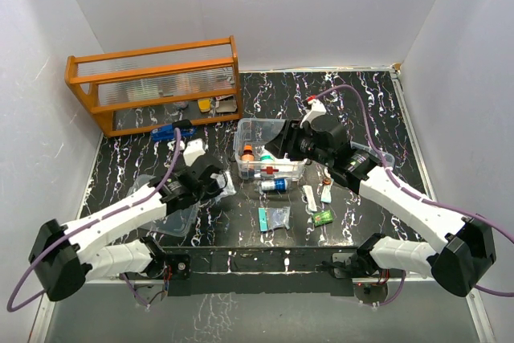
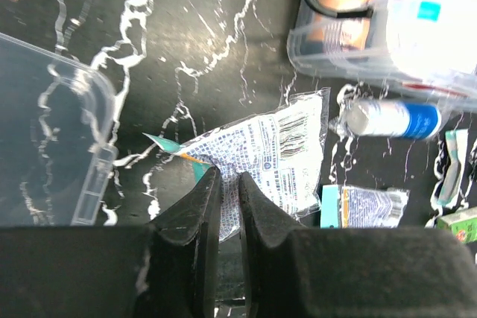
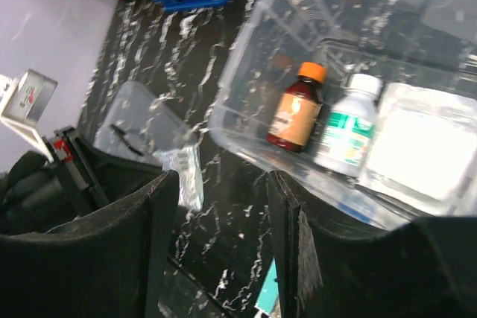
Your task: Organize the medicine kit
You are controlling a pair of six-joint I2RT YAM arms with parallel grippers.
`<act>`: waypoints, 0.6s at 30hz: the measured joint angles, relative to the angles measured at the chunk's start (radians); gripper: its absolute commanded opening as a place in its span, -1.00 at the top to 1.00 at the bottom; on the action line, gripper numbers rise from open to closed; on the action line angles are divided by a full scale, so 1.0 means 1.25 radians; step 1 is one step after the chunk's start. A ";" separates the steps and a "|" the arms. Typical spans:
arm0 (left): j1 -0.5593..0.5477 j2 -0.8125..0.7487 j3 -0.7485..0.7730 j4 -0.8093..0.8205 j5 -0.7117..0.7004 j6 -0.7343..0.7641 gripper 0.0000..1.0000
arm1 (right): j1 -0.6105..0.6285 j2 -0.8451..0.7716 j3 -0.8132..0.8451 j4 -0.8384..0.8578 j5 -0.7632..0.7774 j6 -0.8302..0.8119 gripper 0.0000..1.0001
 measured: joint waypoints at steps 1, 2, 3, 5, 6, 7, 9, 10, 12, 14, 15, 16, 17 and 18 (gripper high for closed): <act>0.000 -0.017 0.002 -0.011 -0.016 -0.001 0.95 | 0.000 0.000 0.000 0.013 -0.024 -0.001 -0.06; 0.001 -0.035 0.005 -0.025 -0.035 -0.001 0.95 | 0.000 0.000 0.000 0.022 -0.048 -0.001 -0.09; 0.002 -0.055 0.013 -0.043 -0.056 0.000 0.94 | 0.000 0.000 0.000 0.030 -0.072 -0.001 -0.12; 0.006 -0.084 0.036 -0.066 -0.086 0.013 0.93 | 0.000 0.003 0.001 0.043 -0.118 -0.003 -0.16; 0.006 -0.098 0.054 -0.070 -0.097 0.025 0.93 | 0.000 0.007 0.003 0.049 -0.143 -0.004 -0.18; 0.007 -0.110 0.070 -0.072 -0.104 0.037 0.93 | 0.000 0.013 0.007 0.054 -0.167 -0.005 -0.21; 0.008 -0.134 0.117 -0.068 -0.113 0.073 0.92 | 0.000 0.029 0.017 0.065 -0.214 -0.006 -0.28; 0.008 -0.144 0.143 -0.061 -0.115 0.094 0.92 | 0.000 0.037 0.025 0.067 -0.231 -0.006 -0.32; 0.009 -0.154 0.193 -0.045 -0.114 0.138 0.92 | 0.000 0.052 0.047 0.074 -0.270 -0.009 -0.37; 0.009 -0.152 0.234 -0.027 -0.108 0.177 0.91 | 0.000 0.063 0.066 0.092 -0.304 -0.009 -0.40; 0.010 -0.149 0.252 -0.019 -0.102 0.197 0.91 | 0.000 0.067 0.073 0.110 -0.327 -0.009 -0.41; 0.010 -0.144 0.266 -0.011 -0.093 0.216 0.91 | 0.000 0.069 0.076 0.130 -0.345 -0.004 -0.41; 0.010 -0.139 0.276 -0.002 -0.081 0.234 0.91 | 0.000 0.070 0.077 0.146 -0.357 0.000 -0.42; 0.010 -0.134 0.282 0.005 -0.070 0.245 0.91 | 0.000 0.070 0.077 0.165 -0.372 0.005 -0.42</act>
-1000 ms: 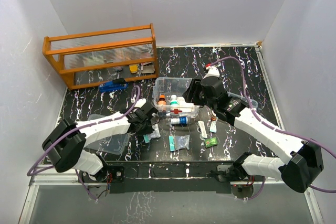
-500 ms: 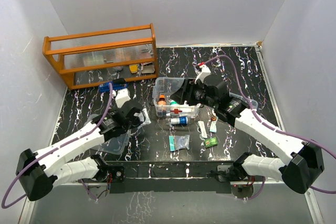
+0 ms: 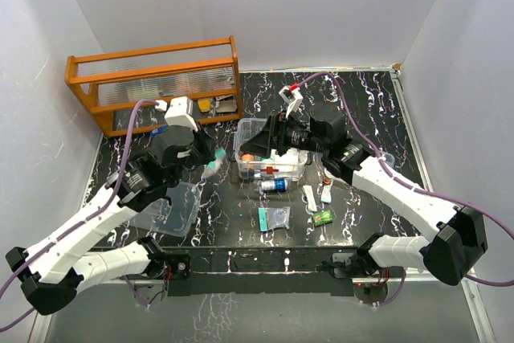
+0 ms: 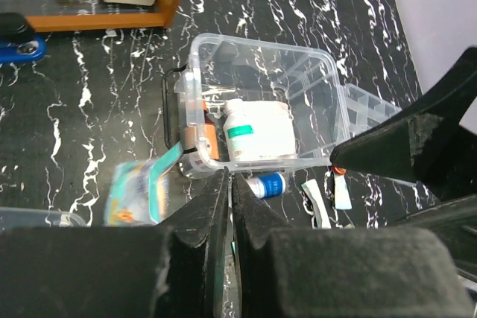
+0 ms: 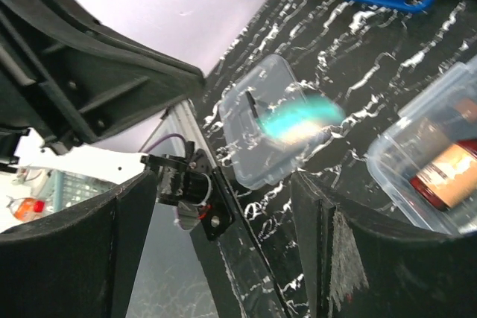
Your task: Organize the medicine kit
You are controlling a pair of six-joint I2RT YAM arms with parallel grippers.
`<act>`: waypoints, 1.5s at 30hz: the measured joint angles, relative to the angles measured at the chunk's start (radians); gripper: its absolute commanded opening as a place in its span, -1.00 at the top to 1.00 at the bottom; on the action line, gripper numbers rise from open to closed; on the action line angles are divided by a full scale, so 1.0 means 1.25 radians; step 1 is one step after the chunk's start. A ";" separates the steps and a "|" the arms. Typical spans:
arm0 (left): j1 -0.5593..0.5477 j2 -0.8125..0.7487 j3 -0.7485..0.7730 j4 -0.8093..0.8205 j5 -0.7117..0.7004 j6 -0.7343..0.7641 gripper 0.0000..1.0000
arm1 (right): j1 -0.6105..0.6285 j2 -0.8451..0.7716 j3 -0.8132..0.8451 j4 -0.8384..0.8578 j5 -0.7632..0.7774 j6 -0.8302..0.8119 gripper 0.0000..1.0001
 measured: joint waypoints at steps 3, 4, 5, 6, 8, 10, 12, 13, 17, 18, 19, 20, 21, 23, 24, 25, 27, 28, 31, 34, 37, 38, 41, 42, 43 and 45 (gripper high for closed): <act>0.000 0.021 0.010 0.019 0.042 0.035 0.91 | 0.000 0.001 0.000 0.046 -0.026 0.020 -0.42; 0.000 0.028 0.010 0.023 0.056 0.043 0.90 | 0.000 0.003 0.000 0.059 -0.031 0.025 -0.42; 0.000 0.035 0.010 0.024 0.063 0.049 0.89 | 0.000 0.005 0.000 0.067 -0.032 0.028 -0.42; 0.000 0.041 0.010 0.025 0.067 0.052 0.83 | 0.000 0.007 0.000 0.073 -0.031 0.031 -0.42; 0.000 0.048 0.009 0.020 0.059 0.048 0.59 | 0.000 0.014 0.000 0.075 -0.023 0.033 -0.40; 0.000 0.055 0.009 0.003 0.040 0.035 0.38 | 0.000 0.022 0.000 0.072 -0.006 0.032 -0.38; 0.000 0.064 0.005 -0.029 0.015 0.010 0.16 | 0.000 0.028 -0.001 0.060 0.010 0.031 -0.36; 0.000 0.070 0.000 -0.044 0.005 -0.002 0.11 | 0.000 0.029 -0.003 0.056 0.017 0.031 -0.35; 0.019 0.111 -0.054 -0.114 -0.002 -0.077 -0.02 | 0.000 0.028 -0.032 0.037 0.045 0.031 -0.32; 0.029 0.123 -0.073 -0.124 0.007 -0.093 -0.07 | 0.000 0.028 -0.040 0.027 0.055 0.031 -0.32; 0.043 0.135 -0.095 -0.131 0.021 -0.109 -0.11 | 0.000 0.028 -0.045 0.020 0.061 0.031 -0.31; 0.060 0.146 -0.123 -0.131 0.039 -0.124 -0.14 | 0.000 0.028 -0.049 0.012 0.072 0.030 -0.31; 0.080 0.157 -0.153 -0.131 0.058 -0.140 -0.17 | 0.000 0.028 -0.051 0.000 0.080 0.031 -0.31; 0.110 0.173 -0.206 -0.130 0.092 -0.172 -0.24 | 0.000 0.027 -0.051 -0.011 0.091 0.030 -0.31; 0.125 0.181 -0.235 -0.132 0.108 -0.194 -0.28 | 0.000 0.025 -0.051 -0.015 0.096 0.030 -0.31; 0.132 0.184 -0.251 -0.131 0.118 -0.210 -0.32 | 0.000 0.023 -0.051 -0.018 0.101 0.030 -0.31; 0.136 0.186 -0.279 -0.132 0.142 -0.252 -0.37 | 0.000 0.020 -0.051 -0.019 0.108 0.030 -0.31; 0.136 0.183 -0.288 -0.127 0.153 -0.276 -0.39 | 0.000 0.018 -0.051 -0.019 0.112 0.030 -0.31; 0.136 0.158 -0.319 -0.097 0.184 -0.342 -0.44 | 0.000 0.013 -0.051 -0.019 0.117 0.030 -0.31; 0.136 0.118 -0.356 -0.062 0.205 -0.419 -0.54 | 0.000 0.012 -0.051 -0.020 0.120 0.027 -0.31; 0.136 0.085 -0.399 -0.027 0.222 -0.490 -0.62 | 0.000 0.012 -0.052 -0.020 0.123 0.027 -0.30; 0.136 0.081 -0.408 -0.019 0.225 -0.511 -0.64 | 0.000 0.012 -0.054 -0.020 0.124 0.026 -0.30; 0.136 0.082 -0.422 -0.004 0.227 -0.562 -0.64 | 0.000 0.012 -0.060 -0.021 0.127 0.024 -0.30; 0.136 0.082 -0.423 -0.003 0.227 -0.576 -0.63 | 0.000 0.012 -0.062 -0.023 0.129 0.024 -0.30; 0.136 0.082 -0.423 0.000 0.226 -0.590 -0.57 | 0.000 0.012 -0.062 -0.024 0.132 0.023 -0.30; 0.136 0.081 -0.430 0.018 0.224 -0.612 -0.43 | 0.000 0.011 -0.063 -0.027 0.136 0.022 -0.29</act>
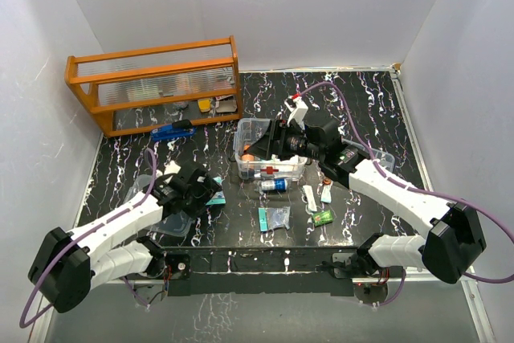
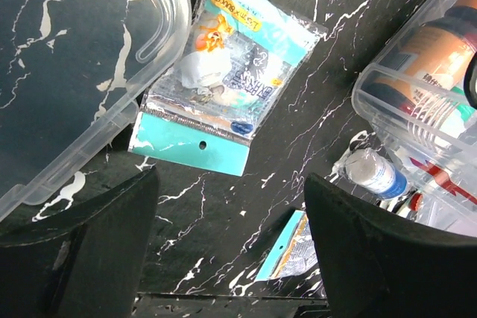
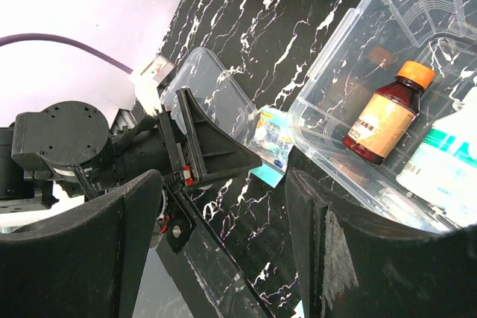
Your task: Organize the medicine kit
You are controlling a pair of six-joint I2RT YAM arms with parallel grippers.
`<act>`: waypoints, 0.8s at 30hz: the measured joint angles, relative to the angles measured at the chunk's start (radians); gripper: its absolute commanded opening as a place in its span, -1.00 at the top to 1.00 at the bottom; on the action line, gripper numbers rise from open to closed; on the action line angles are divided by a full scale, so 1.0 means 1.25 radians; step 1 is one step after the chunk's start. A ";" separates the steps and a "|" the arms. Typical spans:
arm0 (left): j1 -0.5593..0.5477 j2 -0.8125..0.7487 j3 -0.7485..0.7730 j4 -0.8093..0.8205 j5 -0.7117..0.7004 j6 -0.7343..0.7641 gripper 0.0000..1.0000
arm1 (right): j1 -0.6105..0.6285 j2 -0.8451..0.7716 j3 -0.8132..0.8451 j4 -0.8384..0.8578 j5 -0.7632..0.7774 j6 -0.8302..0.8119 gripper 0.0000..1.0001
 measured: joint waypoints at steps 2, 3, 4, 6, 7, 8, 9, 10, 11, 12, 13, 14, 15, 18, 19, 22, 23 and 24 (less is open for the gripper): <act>0.000 -0.006 -0.020 0.028 -0.007 -0.022 -0.32 | 0.000 -0.001 0.000 -0.004 0.003 -0.002 -0.29; 0.000 -0.015 -0.040 0.049 -0.013 -0.036 -0.30 | 0.000 -0.001 -0.001 -0.006 0.005 -0.003 -0.28; 0.000 -0.023 -0.060 0.064 -0.019 -0.049 -0.29 | 0.000 -0.001 0.000 -0.008 0.005 -0.003 -0.28; 0.000 -0.038 -0.094 0.082 -0.030 -0.070 -0.30 | 0.000 -0.001 0.000 -0.009 0.007 -0.004 -0.27; 0.000 -0.039 -0.102 0.086 -0.035 -0.078 -0.32 | 0.000 -0.001 0.000 -0.011 0.007 -0.004 -0.27; 0.000 -0.038 -0.103 0.085 -0.041 -0.085 -0.32 | 0.000 -0.001 0.000 -0.012 0.008 -0.005 -0.27; 0.000 -0.034 -0.103 0.089 -0.047 -0.091 -0.32 | 0.000 -0.001 0.000 -0.012 0.008 -0.005 -0.26; 0.000 -0.031 -0.103 0.093 -0.051 -0.096 -0.27 | 0.000 -0.001 0.000 -0.012 0.009 -0.005 -0.26; 0.000 -0.026 -0.102 0.095 -0.057 -0.099 -0.23 | 0.000 -0.001 0.000 -0.012 0.010 -0.005 -0.26; 0.000 -0.022 -0.102 0.097 -0.062 -0.102 -0.18 | 0.000 -0.001 0.000 -0.012 0.011 -0.006 -0.25; 0.000 -0.016 -0.102 0.102 -0.067 -0.105 -0.11 | 0.000 -0.001 -0.001 -0.012 0.011 -0.005 -0.25; 0.000 -0.013 -0.103 0.111 -0.073 -0.107 -0.04 | 0.000 -0.001 0.000 -0.013 0.011 -0.005 -0.24; 0.000 -0.011 -0.107 0.124 -0.080 -0.110 0.05 | 0.000 -0.001 0.000 -0.013 0.012 -0.005 -0.24; 0.000 -0.009 -0.124 0.161 -0.099 -0.117 0.34 | 0.000 -0.001 0.000 -0.013 0.014 -0.005 -0.23; 0.000 -0.008 -0.128 0.169 -0.106 -0.117 0.44 | 0.000 -0.002 0.000 -0.013 0.014 -0.005 -0.23; 0.000 -0.002 -0.129 0.187 -0.129 -0.113 0.74 | 0.000 -0.002 0.000 -0.013 0.018 -0.005 -0.22; 0.000 -0.002 -0.129 0.194 -0.138 -0.110 0.86 | 0.000 -0.002 0.000 -0.013 0.020 -0.005 -0.22; 0.000 -0.002 -0.129 0.201 -0.147 -0.104 0.98 | 0.000 -0.002 0.000 -0.013 0.020 -0.005 -0.22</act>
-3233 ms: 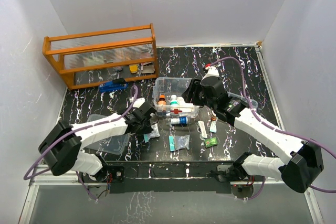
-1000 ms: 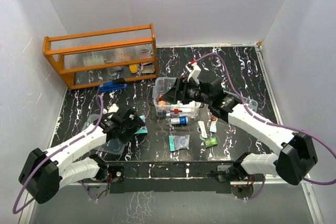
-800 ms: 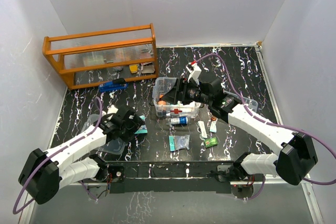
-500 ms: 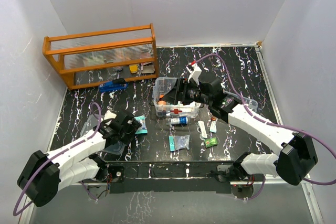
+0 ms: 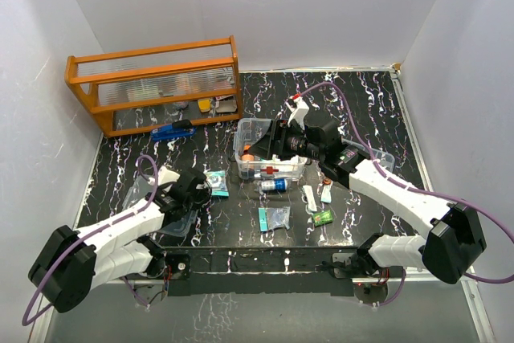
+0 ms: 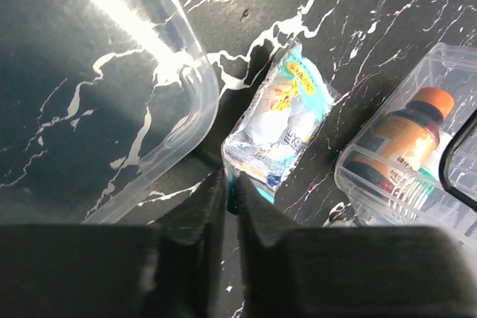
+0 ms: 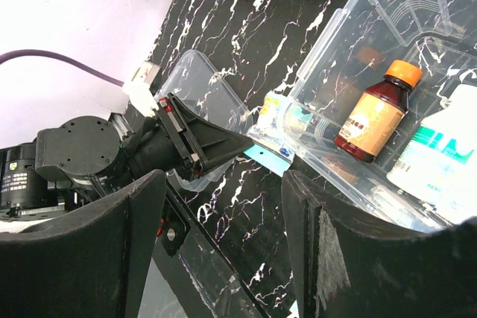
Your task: Organize the medicine kit
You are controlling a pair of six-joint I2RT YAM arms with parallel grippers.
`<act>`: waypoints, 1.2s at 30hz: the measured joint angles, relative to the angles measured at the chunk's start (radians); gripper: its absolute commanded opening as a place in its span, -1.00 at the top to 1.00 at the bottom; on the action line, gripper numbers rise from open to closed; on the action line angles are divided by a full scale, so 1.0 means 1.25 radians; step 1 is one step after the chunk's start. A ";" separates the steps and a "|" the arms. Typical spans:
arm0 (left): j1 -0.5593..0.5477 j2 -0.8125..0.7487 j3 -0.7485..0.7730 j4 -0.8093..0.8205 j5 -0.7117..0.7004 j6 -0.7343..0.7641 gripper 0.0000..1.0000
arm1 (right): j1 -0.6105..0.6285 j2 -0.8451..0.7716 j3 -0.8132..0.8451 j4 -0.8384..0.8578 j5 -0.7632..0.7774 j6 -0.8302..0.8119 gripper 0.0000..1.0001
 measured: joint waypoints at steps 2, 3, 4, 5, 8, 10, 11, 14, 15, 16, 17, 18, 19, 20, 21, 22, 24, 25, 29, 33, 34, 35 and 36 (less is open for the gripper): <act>0.000 -0.001 0.000 0.011 -0.015 0.015 1.00 | 0.000 0.000 0.000 0.000 0.002 0.000 -0.22; 0.000 -0.002 0.000 0.015 -0.023 0.025 1.00 | 0.000 0.000 0.000 0.000 0.002 0.000 -0.22; 0.000 -0.005 0.000 0.018 -0.027 0.039 1.00 | 0.000 -0.001 0.000 -0.001 0.003 0.000 -0.22; 0.000 -0.010 0.000 0.020 -0.032 0.055 1.00 | 0.000 -0.002 0.000 -0.002 0.004 0.000 -0.22; 0.000 -0.039 0.009 0.021 -0.040 0.132 1.00 | 0.000 -0.005 0.000 -0.011 0.009 -0.004 -0.24; 0.000 -0.060 0.038 0.010 -0.041 0.205 1.00 | 0.000 -0.009 0.000 -0.020 0.015 -0.009 -0.28; 0.000 -0.068 0.062 0.002 -0.041 0.244 1.00 | 0.000 -0.012 0.000 -0.026 0.020 -0.017 -0.31; 0.000 -0.084 0.150 -0.022 -0.040 0.373 1.00 | 0.000 -0.018 0.000 -0.031 0.028 -0.041 -0.39; 0.000 -0.087 0.183 -0.029 -0.038 0.424 1.00 | 0.000 -0.021 0.000 -0.034 0.030 -0.050 -0.41; 0.000 -0.089 0.213 -0.033 -0.034 0.479 1.00 | 0.000 -0.026 0.000 -0.038 0.032 -0.062 -0.44; 0.001 -0.091 0.241 -0.034 -0.024 0.537 1.00 | 0.000 -0.030 0.002 -0.042 0.034 -0.074 -0.45; 0.001 -0.092 0.264 -0.036 -0.009 0.595 1.00 | 0.000 -0.033 0.005 -0.046 0.035 -0.090 -0.47; 0.001 -0.092 0.282 -0.038 0.007 0.643 1.00 | 0.000 -0.035 0.010 -0.049 0.036 -0.102 -0.49; 0.001 -0.092 0.310 -0.051 0.041 0.714 1.00 | 0.000 -0.038 0.017 -0.053 0.038 -0.122 -0.50; 0.001 -0.090 0.332 -0.062 0.071 0.768 1.00 | 0.000 -0.041 0.023 -0.055 0.038 -0.136 -0.51; 0.002 -0.087 0.358 -0.079 0.108 0.822 1.00 | 0.000 -0.045 0.030 -0.058 0.038 -0.157 -0.51; 0.002 -0.076 0.416 -0.117 0.183 0.922 1.00 | 0.000 -0.053 0.041 -0.059 0.033 -0.197 -0.52; 0.002 -0.067 0.446 -0.133 0.226 0.966 1.00 | 0.000 -0.057 0.045 -0.059 0.029 -0.217 -0.52; 0.002 -0.019 0.566 -0.199 0.375 1.113 1.00 | 0.000 -0.079 0.050 -0.055 -0.009 -0.327 -0.55; 0.001 0.029 0.642 -0.254 0.481 1.251 1.00 | 0.000 -0.109 0.050 -0.028 -0.068 -0.458 -0.56; 0.001 0.038 0.650 -0.266 0.497 1.285 1.00 | 0.000 -0.114 0.051 -0.018 -0.085 -0.491 -0.56; 0.002 0.045 0.654 -0.275 0.509 1.312 1.00 | 0.000 -0.115 0.054 -0.014 -0.098 -0.517 -0.56; 0.001 0.053 0.658 -0.291 0.526 1.350 1.00 | 0.000 -0.113 0.063 -0.015 -0.117 -0.555 -0.56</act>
